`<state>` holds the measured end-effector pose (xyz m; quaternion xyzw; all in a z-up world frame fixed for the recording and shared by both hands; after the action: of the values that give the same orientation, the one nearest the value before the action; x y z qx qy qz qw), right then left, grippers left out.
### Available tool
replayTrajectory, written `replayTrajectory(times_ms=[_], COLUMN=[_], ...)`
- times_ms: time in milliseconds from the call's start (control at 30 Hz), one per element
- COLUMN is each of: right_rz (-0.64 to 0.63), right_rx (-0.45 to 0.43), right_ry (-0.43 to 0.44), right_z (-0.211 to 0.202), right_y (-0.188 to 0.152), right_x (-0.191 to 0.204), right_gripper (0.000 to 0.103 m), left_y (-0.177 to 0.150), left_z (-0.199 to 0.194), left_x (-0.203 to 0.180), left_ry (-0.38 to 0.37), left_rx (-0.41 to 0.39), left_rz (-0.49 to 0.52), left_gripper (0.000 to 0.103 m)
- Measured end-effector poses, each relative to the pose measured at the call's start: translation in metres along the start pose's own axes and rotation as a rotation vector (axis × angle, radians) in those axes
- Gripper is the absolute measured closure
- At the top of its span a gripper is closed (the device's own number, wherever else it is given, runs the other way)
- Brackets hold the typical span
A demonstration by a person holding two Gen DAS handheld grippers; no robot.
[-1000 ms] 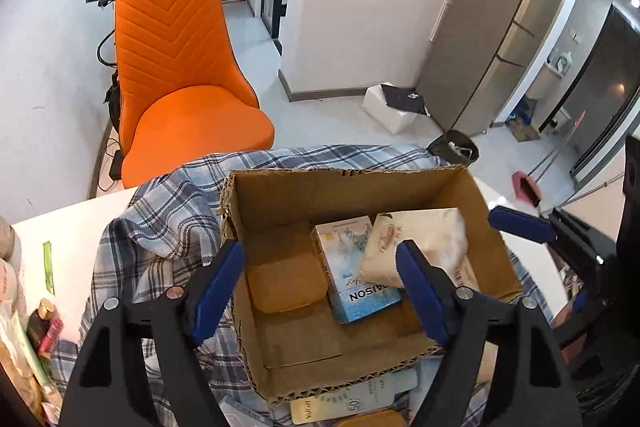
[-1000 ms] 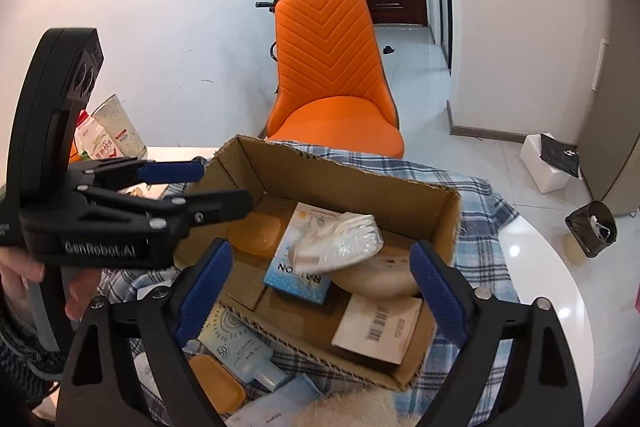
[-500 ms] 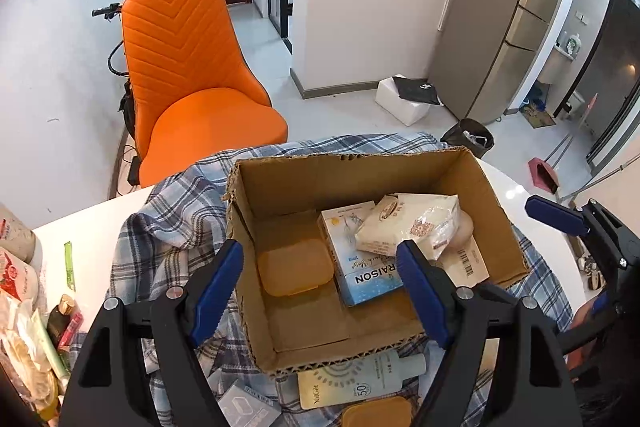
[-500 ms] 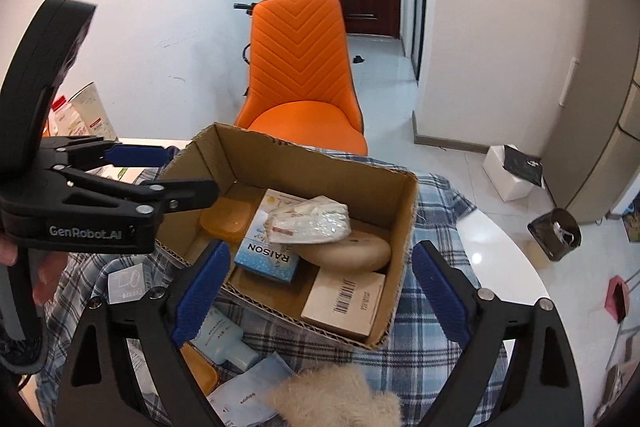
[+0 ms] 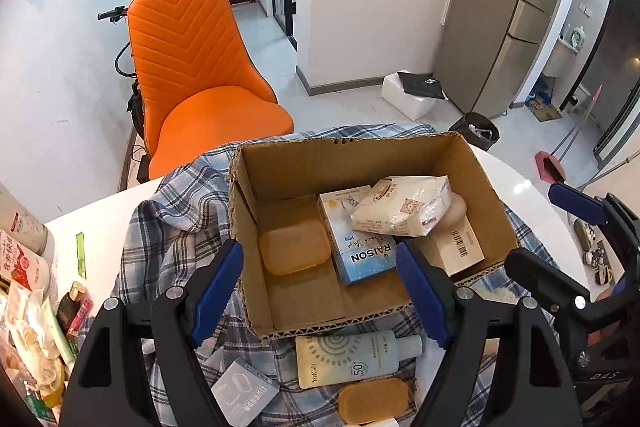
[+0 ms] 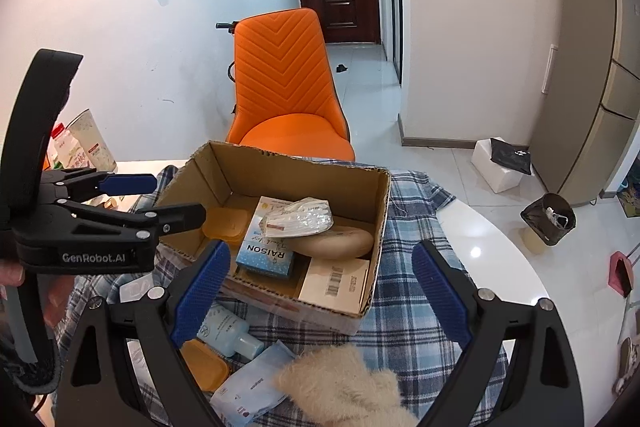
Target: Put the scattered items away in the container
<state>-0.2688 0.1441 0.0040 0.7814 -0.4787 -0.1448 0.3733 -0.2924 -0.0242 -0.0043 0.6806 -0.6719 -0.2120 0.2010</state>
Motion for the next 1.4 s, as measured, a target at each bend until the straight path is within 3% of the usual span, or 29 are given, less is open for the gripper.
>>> replayTrajectory(times_ms=[233, 333, 533, 933, 1100, 1400], right_rz=[-0.05, -0.05, 0.002, -0.015, -0.014, -0.029], right_rx=[0.015, 0.012, 0.027, -0.004, 0.006, 0.013], right_ry=[-0.029, -0.083, -0.036, -0.04, -0.026, -0.008], right_z=[-0.006, -0.007, -0.012, -0.048, -0.058, -0.061], right_y=[-0.011, -0.013, -0.016, -0.03, -0.041, -0.062], right_x=[0.013, 0.015, 0.015, 0.025, 0.031, 0.046], right_gripper=[0.011, 0.011, 0.011, 0.011, 0.011, 0.011], left_y=[-0.01, -0.016, -0.025, -0.051, -0.065, -0.085], left_z=[-0.007, -0.012, -0.028, -0.072, -0.082, -0.093], left_x=[0.0, -0.003, -0.008, -0.025, -0.022, -0.023], left_ry=[-0.005, -0.013, -0.002, 0.017, -0.034, -0.037], left_rx=[-0.009, -0.011, -0.032, -0.098, -0.099, -0.109], left_rz=[0.014, 0.024, 0.055, 0.115, 0.089, 0.1], left_gripper=[0.022, 0.022, 0.022, 0.022, 0.022, 0.022])
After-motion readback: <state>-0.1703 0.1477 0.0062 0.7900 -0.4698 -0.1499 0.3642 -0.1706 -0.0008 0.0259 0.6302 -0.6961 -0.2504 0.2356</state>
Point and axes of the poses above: each gripper's, at about its wrist camera, not at the fingertips, and z roughly the way its jaws point, x to its left, y to its top, the point moved 3 cm from there along z, roughly the way its jaws point, and after that the axes turned 2 degrees about y, right-handed, at the moved point
